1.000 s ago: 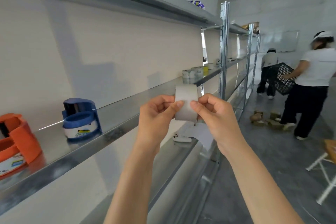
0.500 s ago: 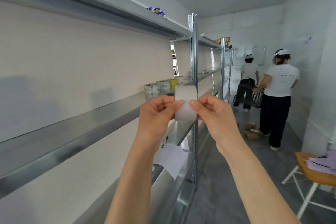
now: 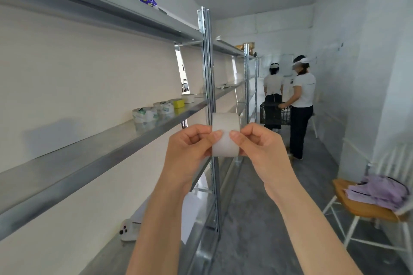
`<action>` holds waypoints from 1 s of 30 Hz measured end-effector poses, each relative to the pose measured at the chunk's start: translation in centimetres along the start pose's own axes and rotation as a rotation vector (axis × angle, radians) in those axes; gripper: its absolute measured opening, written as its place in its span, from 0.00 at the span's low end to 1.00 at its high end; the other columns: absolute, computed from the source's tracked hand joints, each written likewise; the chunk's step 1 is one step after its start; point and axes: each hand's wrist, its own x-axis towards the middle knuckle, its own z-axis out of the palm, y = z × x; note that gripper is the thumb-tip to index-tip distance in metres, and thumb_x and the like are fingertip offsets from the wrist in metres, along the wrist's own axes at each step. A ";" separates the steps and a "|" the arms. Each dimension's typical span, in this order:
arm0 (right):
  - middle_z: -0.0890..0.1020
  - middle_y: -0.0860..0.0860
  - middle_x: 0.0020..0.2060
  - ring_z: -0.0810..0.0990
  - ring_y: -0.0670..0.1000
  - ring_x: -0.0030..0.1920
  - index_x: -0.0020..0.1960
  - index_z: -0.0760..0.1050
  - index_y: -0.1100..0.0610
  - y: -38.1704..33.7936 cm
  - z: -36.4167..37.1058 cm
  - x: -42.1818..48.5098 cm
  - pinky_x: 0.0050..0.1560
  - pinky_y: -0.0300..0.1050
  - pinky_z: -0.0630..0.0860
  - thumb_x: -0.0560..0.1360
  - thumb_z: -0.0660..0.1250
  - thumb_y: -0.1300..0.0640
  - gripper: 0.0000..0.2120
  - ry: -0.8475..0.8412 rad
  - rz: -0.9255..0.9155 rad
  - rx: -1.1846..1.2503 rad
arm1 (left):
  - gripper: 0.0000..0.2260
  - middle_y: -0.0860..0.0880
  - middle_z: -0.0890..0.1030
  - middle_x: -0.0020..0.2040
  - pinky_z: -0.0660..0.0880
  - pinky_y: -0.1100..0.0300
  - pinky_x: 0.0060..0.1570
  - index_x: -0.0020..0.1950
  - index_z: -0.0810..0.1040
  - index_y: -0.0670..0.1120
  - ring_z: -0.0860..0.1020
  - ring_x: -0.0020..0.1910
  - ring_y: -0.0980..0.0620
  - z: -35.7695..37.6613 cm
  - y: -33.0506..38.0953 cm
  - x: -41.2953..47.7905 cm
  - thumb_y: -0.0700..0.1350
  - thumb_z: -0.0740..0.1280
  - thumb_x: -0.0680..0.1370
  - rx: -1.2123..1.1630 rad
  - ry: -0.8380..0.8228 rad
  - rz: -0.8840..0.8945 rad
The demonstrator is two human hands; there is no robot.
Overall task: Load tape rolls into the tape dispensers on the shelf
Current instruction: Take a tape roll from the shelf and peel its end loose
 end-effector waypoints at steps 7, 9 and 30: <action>0.79 0.59 0.35 0.76 0.53 0.38 0.40 0.75 0.68 4.1 -1.0 5.1 0.43 0.49 0.77 0.74 0.68 0.62 0.09 0.039 0.008 0.059 | 0.06 0.42 0.80 0.39 0.80 0.53 0.45 0.41 0.79 0.41 0.79 0.39 0.50 0.4 -3.5 6.3 0.37 0.73 0.67 0.015 -0.056 -0.013; 0.78 0.59 0.35 0.76 0.54 0.38 0.39 0.75 0.67 5.2 -0.8 7.4 0.42 0.48 0.77 0.74 0.68 0.62 0.08 0.043 0.012 0.066 | 0.08 0.42 0.81 0.39 0.79 0.51 0.47 0.39 0.80 0.43 0.79 0.40 0.48 0.2 -4.2 8.7 0.41 0.74 0.62 0.014 -0.060 -0.010; 0.79 0.56 0.34 0.79 0.51 0.38 0.38 0.76 0.62 20.3 4.8 33.1 0.42 0.45 0.80 0.74 0.68 0.61 0.07 -0.048 -0.018 0.167 | 0.05 0.42 0.81 0.41 0.79 0.51 0.46 0.43 0.79 0.41 0.79 0.42 0.46 -4.7 -13.7 35.4 0.37 0.73 0.69 0.138 0.036 0.057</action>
